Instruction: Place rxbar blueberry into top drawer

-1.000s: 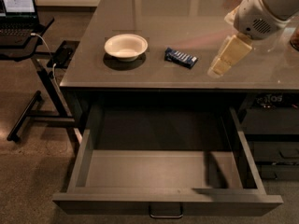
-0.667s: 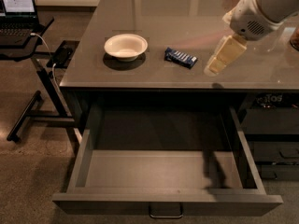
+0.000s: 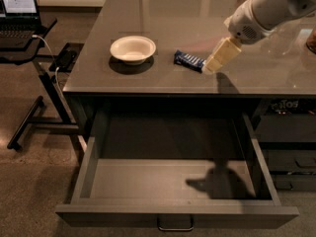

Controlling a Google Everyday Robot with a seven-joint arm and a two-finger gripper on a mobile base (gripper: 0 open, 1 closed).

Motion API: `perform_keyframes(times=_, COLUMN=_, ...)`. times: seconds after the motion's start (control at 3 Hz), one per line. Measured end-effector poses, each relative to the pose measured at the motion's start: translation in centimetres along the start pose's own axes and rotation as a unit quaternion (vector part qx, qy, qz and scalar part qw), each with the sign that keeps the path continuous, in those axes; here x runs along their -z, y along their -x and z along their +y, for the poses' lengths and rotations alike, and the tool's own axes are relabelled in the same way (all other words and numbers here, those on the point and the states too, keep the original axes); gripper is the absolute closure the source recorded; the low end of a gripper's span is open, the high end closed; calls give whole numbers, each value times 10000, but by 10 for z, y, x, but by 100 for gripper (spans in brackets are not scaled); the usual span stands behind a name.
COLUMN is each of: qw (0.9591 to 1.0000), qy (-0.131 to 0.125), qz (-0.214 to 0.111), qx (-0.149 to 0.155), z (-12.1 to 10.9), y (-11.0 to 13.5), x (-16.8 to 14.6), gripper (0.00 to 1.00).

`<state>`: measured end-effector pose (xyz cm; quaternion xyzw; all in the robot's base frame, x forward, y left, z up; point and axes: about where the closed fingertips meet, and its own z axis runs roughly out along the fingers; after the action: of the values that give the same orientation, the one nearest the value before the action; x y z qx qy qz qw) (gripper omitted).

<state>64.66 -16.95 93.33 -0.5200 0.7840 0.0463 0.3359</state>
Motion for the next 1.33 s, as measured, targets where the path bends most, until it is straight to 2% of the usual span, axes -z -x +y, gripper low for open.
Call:
perform_keyframes(times=0.67, qw=9971, qy=514, qz=-260, qx=-490, z=-13, y=-3, x=-53, gripper=0)
perform_keyframes(times=1.33, qw=9935, qy=878, qz=-313, qx=-659, z=-10, y=3, x=-93, gripper=0)
